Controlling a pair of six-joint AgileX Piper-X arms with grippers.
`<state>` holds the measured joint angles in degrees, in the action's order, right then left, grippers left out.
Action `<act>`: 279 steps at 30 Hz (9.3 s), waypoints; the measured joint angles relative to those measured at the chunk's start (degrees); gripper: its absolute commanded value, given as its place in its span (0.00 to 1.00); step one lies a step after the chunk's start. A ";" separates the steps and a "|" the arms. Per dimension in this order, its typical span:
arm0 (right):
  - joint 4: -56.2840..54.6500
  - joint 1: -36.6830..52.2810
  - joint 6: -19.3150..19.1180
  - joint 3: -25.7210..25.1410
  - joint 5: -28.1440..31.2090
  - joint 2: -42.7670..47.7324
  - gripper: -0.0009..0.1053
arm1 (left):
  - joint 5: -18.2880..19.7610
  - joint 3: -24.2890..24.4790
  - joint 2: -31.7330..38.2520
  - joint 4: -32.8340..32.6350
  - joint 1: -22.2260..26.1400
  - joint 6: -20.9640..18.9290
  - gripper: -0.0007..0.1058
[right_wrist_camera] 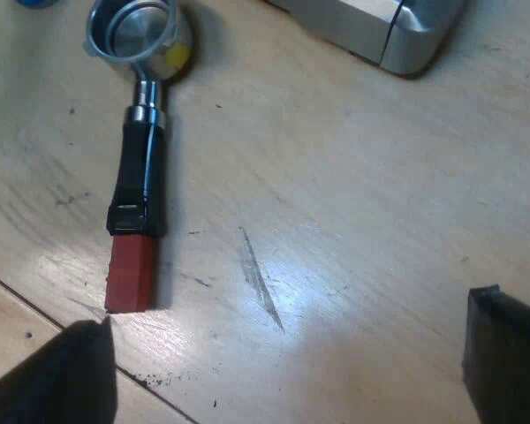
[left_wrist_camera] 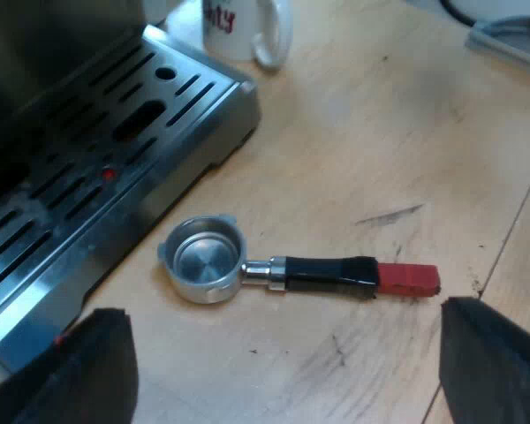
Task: Put the handle in the coffee machine
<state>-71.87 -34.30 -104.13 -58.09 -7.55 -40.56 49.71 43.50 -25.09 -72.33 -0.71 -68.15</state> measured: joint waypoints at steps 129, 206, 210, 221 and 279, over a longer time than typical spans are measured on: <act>74.69 -29.85 56.18 8.76 -0.76 -56.70 0.01 | -17.59 -5.68 -15.78 9.49 -15.78 0.79 0.68; 35.69 -28.91 19.00 -2.77 16.70 -35.86 0.81 | -17.95 -5.63 -15.78 1.98 -12.65 6.35 0.76; 32.99 -25.74 18.90 -6.80 13.82 -39.94 0.81 | -17.95 -5.63 -15.78 1.98 -12.65 6.35 0.76; 31.63 -23.39 18.48 -10.14 9.49 -47.21 0.81 | -13.27 -5.63 -15.78 5.34 -12.65 6.35 0.76; 37.37 -18.10 13.43 -10.61 1.77 -58.59 0.28 | -11.78 -5.53 -15.78 13.62 -13.98 6.13 0.76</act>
<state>-34.49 -52.40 -90.71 -68.70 -5.78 -99.15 37.93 37.97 -40.87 -58.71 -14.69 -62.02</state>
